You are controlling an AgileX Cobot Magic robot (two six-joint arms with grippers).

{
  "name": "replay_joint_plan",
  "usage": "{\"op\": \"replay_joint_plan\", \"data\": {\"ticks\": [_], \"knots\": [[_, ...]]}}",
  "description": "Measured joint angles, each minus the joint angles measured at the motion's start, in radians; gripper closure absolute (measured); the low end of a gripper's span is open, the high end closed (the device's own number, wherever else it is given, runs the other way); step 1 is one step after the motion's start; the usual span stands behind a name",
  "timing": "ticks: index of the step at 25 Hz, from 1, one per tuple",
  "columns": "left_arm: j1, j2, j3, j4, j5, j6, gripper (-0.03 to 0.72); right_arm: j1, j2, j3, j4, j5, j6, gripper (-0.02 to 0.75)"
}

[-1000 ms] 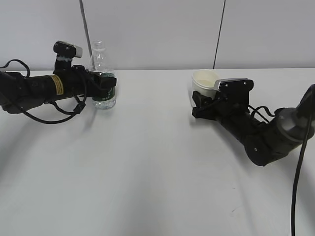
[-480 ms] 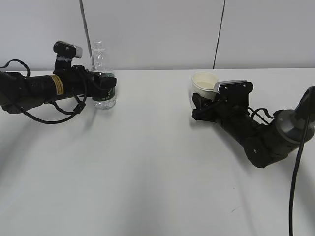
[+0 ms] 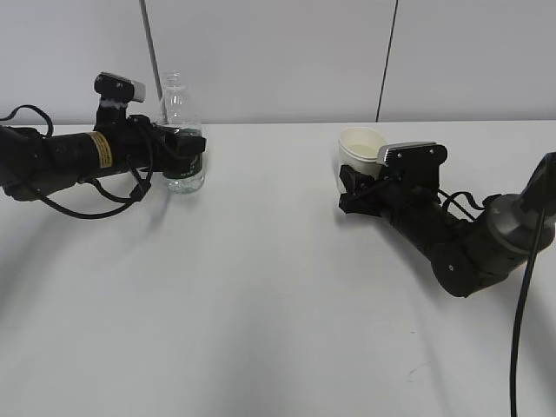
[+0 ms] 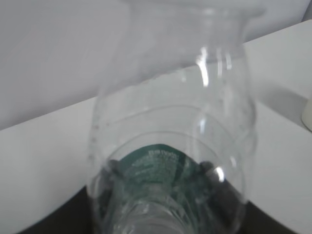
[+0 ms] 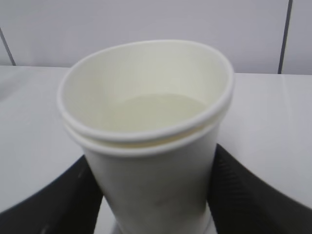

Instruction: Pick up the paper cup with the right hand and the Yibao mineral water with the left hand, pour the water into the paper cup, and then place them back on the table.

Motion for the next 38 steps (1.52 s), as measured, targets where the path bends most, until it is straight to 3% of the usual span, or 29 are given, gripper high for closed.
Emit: {"op": "replay_joint_plan", "data": {"ticks": [10, 28, 38], "knots": [[0.0, 0.0, 0.0, 0.0, -0.001, 0.0, 0.377, 0.0, 0.0, 0.002, 0.0, 0.008, -0.002, 0.143], [0.0, 0.0, 0.0, -0.001, -0.002, 0.0, 0.377, 0.0, -0.028, 0.067, 0.001, 0.016, -0.002, 0.141], [0.0, 0.0, 0.0, -0.002, -0.002, 0.0, 0.377, 0.0, -0.173, 0.23, 0.005, 0.018, -0.002, 0.143]]}}
